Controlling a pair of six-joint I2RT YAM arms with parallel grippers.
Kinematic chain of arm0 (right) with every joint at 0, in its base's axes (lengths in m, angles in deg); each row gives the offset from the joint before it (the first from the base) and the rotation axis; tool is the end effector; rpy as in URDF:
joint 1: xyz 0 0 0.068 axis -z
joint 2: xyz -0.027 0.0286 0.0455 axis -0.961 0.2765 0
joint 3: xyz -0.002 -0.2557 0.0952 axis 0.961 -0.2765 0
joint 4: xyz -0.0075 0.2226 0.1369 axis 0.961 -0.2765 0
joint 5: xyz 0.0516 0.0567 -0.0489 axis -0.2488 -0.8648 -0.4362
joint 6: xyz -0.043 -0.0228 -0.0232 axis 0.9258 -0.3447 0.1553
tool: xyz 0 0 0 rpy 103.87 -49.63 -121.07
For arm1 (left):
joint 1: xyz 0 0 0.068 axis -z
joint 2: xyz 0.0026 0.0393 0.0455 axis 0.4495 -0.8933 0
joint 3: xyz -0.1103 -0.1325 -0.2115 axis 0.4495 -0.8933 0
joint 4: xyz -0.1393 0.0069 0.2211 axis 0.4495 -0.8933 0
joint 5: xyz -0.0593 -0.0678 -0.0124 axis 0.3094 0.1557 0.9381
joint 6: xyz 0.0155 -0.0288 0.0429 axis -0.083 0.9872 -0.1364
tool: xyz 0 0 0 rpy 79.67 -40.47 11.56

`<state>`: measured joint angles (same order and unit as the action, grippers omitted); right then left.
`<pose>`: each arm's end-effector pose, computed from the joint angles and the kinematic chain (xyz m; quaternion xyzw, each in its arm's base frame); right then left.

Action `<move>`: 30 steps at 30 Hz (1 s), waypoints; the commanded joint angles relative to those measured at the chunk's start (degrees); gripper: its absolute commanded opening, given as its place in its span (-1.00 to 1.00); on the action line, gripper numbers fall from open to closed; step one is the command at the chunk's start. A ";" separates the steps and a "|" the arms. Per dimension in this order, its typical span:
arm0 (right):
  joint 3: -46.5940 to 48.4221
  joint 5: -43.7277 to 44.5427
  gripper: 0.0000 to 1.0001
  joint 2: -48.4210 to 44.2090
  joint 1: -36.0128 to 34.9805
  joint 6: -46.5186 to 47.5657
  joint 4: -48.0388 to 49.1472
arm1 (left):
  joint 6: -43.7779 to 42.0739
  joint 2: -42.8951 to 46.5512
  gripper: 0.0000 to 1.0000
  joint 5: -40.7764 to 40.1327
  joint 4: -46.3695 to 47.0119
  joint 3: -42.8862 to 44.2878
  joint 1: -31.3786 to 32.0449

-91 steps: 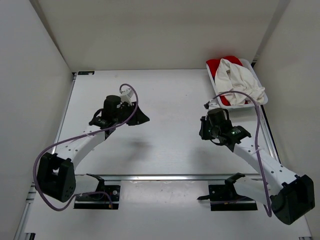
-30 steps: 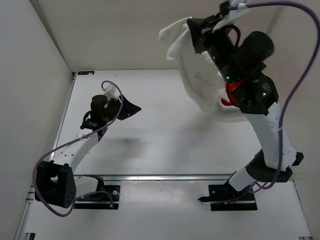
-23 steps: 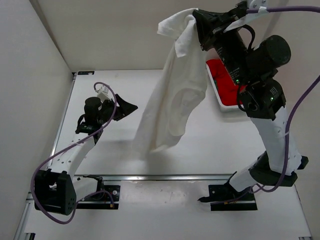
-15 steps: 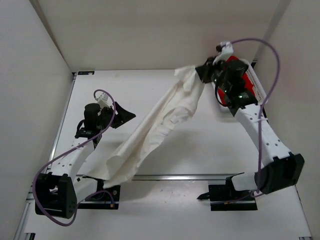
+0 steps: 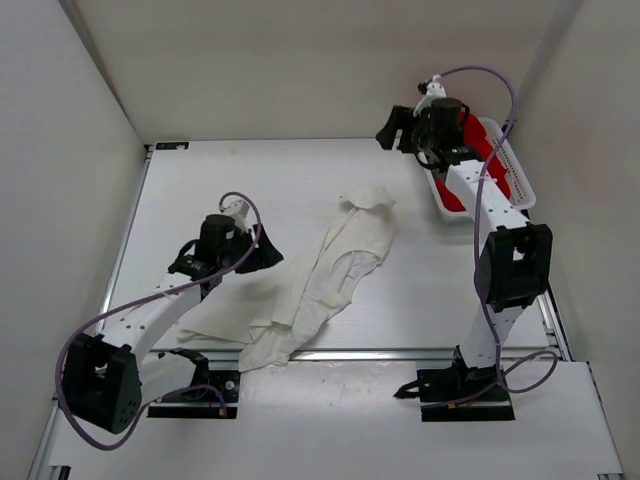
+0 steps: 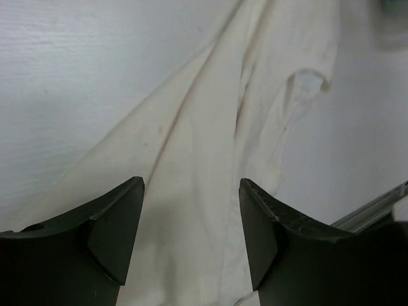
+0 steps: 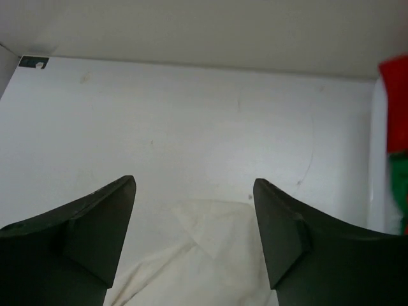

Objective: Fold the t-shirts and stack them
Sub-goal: Move the tshirt to the center of the board, then flatten out the tshirt

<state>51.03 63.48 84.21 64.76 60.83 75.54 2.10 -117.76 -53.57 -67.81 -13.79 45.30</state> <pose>0.4352 0.0806 0.3267 -0.0332 0.8226 0.2368 0.5159 0.2211 -0.0829 0.2268 -0.0595 0.8983 -0.2762 0.3366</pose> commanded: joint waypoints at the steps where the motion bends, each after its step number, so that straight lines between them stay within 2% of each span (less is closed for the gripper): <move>1: 6.48 9.44 0.49 -3.38 -5.29 6.07 -6.96 | -6.31 2.92 0.43 -6.11 -5.92 -1.06 6.44; 2: 2.73 13.81 0.52 -5.82 -7.66 5.91 -8.45 | -6.76 3.18 0.42 -7.16 -6.19 -1.85 9.50; 3: -4.27 16.03 0.45 -7.76 -8.82 4.42 -6.90 | -6.93 3.36 0.41 -9.43 -6.45 -2.03 12.15; 4: -8.69 16.40 0.36 -12.48 -10.91 4.24 -5.23 | -7.46 2.66 0.43 -11.37 -7.15 -2.20 13.39; 5: -17.87 17.88 0.19 -17.23 -12.85 1.97 -2.08 | -7.99 2.40 0.42 -11.48 -7.50 -2.38 14.36; 7: -33.62 14.13 -0.03 -23.50 -15.49 -1.03 1.81 | -8.87 0.65 0.41 -6.84 -7.68 -2.82 12.97; 8: -37.00 12.20 -0.15 -26.91 -18.46 -2.52 2.25 | -8.87 0.38 0.44 -6.12 -7.94 -2.73 12.53; 10: -45.79 13.58 -0.12 -30.26 -23.99 -3.76 1.65 | -9.31 -1.20 0.47 -6.55 -8.38 -2.38 14.79; 12: -50.45 15.69 0.04 -33.96 -32.26 -6.21 -0.02 | -9.75 -2.96 0.43 -5.51 -8.03 -1.94 15.59; 13: -53.44 15.00 0.17 -34.15 -33.51 -7.44 0.75 | -9.31 -4.45 0.41 -4.63 -7.69 -1.77 15.43; 16: -58.98 13.07 0.32 -35.73 -36.95 -13.07 4.78 | -9.13 -7.18 0.27 -3.74 -7.33 -1.50 16.56; 19: -61.46 13.06 0.39 -33.80 -36.95 -15.54 8.83 | -8.60 -8.32 0.08 -2.60 -5.67 -2.12 16.31; 23: -62.26 13.41 0.35 -29.68 -35.82 -15.89 13.67 | -6.76 -8.86 -0.49 -2.86 -3.12 -3.00 16.13; 25: -61.56 12.36 0.23 -27.48 -35.28 -15.37 15.87 | -5.36 -8.51 -0.75 -2.60 -2.24 -2.65 13.86; 28: -58.49 11.66 -0.16 -22.48 -35.54 -14.66 17.11 | -4.22 -7.72 -0.94 -2.16 -1.36 -1.77 11.83; 29: -57.70 11.31 -0.23 -21.76 -35.72 -14.66 17.28 | -4.12 -7.28 -0.96 -1.29 -1.01 -1.33 10.78; 30: -57.34 10.87 -0.46 -20.62 -35.98 -14.49 17.11 | -3.95 -7.45 -1.00 -0.15 -0.65 -0.80 9.90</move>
<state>-8.51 75.11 60.78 29.02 46.71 88.98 -3.23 -127.25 -56.21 -71.48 -16.45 57.65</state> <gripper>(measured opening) 0.342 0.024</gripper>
